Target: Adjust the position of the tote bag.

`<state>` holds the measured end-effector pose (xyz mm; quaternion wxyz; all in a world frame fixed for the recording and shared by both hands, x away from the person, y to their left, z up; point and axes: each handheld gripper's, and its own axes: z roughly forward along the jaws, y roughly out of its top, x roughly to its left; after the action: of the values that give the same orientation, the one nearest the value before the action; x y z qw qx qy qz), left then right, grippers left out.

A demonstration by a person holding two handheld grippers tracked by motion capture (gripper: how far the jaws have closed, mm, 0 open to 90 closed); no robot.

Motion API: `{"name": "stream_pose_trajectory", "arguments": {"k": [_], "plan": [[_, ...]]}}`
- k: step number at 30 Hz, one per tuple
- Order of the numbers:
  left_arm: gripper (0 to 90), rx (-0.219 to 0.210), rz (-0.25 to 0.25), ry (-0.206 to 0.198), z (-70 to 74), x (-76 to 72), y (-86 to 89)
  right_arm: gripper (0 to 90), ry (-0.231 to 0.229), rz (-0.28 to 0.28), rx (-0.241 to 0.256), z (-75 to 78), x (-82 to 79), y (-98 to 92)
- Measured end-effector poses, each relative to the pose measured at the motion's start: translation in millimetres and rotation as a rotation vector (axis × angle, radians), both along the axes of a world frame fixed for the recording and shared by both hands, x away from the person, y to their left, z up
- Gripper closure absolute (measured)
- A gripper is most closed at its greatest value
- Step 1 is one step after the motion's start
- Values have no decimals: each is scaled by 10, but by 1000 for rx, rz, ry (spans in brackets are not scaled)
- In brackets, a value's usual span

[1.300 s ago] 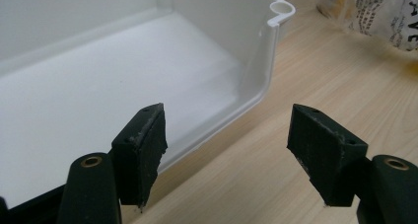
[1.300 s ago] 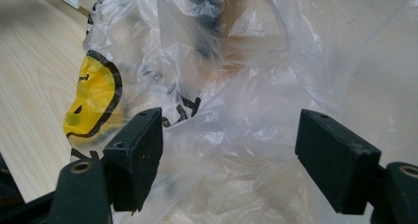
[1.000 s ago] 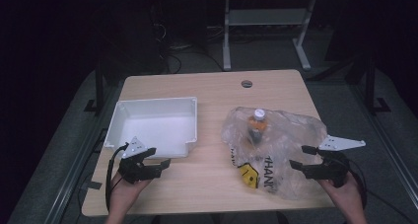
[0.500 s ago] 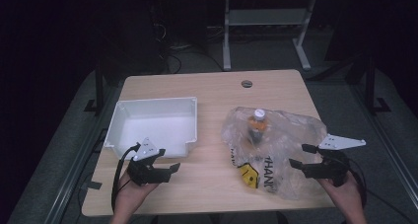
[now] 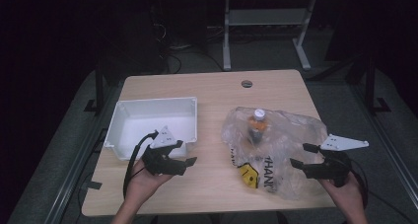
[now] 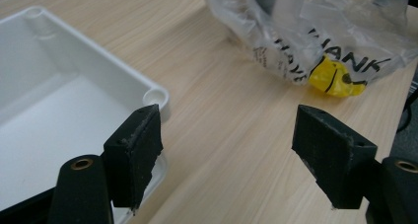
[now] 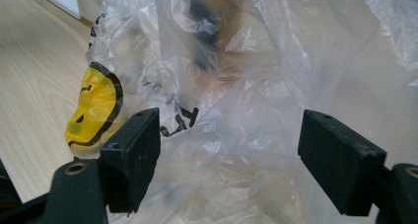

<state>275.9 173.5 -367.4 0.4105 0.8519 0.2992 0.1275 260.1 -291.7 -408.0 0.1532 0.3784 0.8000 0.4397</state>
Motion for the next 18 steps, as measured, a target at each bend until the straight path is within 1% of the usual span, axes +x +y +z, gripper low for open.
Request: {"name": "stream_pose_trajectory", "arguments": {"k": [3, 5, 6, 11, 12, 14, 18], "plan": [[266, 7, -26, -3, 48, 43, -108, 238, -1, 3, -6, 6, -8, 5], [266, 3, -43, 3, 71, 68, -180, 239, -3, 1, -9, 10, -17, 8], [266, 4, -50, 0, 80, 79, -212, 240, -6, 3, -7, 12, -18, 6], [275, 9, -78, 3, 133, 143, -346, 240, -10, 4, -6, 19, -19, 3], [276, -1, -86, 8, 151, 175, -391, 240, -13, 3, -13, 21, -20, 1], [280, -2, -93, 10, 160, 191, -413, 240, -12, 2, -13, 21, -21, -3], [288, 16, -115, 18, 195, 248, -502, 241, -14, 1, -10, 22, -25, -20]]}}
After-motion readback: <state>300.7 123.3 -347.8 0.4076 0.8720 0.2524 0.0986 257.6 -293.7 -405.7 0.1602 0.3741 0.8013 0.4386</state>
